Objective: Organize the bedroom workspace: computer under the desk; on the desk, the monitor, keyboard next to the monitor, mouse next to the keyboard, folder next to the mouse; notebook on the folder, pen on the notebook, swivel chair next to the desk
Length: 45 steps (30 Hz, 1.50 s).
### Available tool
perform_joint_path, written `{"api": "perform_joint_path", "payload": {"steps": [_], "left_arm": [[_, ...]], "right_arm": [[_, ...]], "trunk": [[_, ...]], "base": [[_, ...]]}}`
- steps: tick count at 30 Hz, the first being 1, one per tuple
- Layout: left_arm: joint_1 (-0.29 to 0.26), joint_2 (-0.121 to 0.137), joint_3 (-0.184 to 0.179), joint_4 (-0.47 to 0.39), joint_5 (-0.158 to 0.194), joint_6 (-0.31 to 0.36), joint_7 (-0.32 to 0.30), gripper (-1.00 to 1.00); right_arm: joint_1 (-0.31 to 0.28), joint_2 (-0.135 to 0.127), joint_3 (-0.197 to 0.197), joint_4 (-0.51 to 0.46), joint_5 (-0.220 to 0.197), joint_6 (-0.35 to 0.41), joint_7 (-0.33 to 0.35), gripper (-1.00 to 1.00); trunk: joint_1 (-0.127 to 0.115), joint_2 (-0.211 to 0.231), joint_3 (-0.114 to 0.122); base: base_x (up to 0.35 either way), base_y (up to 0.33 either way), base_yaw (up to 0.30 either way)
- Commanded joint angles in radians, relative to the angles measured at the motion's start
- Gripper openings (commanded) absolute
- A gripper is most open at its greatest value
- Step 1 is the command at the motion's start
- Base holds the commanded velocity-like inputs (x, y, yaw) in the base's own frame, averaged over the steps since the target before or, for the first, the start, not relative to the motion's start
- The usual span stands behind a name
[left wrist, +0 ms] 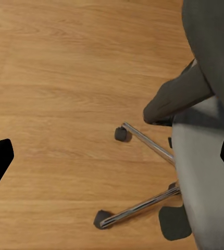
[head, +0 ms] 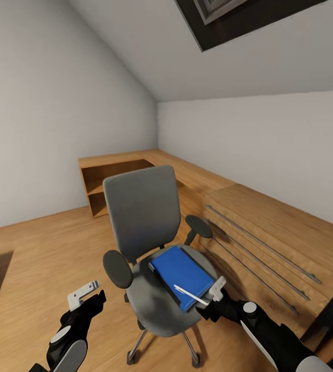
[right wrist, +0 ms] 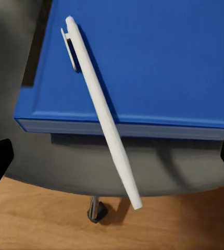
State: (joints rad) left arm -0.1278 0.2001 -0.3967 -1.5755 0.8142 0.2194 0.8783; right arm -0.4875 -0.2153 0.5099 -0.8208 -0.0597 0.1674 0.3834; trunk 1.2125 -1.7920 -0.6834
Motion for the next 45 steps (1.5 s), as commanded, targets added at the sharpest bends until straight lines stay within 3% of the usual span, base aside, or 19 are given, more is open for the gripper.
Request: {"api": "perform_joint_path", "payload": {"steps": [1,31,40,45], "left_arm": [[-0.001,0.001,-0.001,-0.001,0.003,0.005,0.007,1.0],[-0.001,0.002,-0.001,0.0,0.003,0.005,0.008,1.0],[-0.001,0.002,-0.001,0.0,0.002,0.005,0.008,1.0],[-0.001,0.002,-0.001,0.0,0.002,0.005,0.008,1.0]], "right_arm": [[-0.001,-0.001,0.003,-0.002,-0.006,0.007,0.0,1.0],[-0.001,0.009,0.009,0.0,-0.009,0.008,-0.003,1.0],[0.0,0.07,0.009,0.004,-0.009,0.011,-0.001,1.0],[0.0,0.081,0.009,0.004,-0.009,0.012,-0.001,1.0]], "trunk": [[0.0,-0.001,-0.001],[0.0,-0.001,-0.001],[0.0,-0.001,-0.001],[0.0,-0.001,-0.001]], "base": [[0.07,0.0,0.0],[0.084,0.041,0.0],[0.001,0.001,0.004],[0.0,0.0,0.12]]}}
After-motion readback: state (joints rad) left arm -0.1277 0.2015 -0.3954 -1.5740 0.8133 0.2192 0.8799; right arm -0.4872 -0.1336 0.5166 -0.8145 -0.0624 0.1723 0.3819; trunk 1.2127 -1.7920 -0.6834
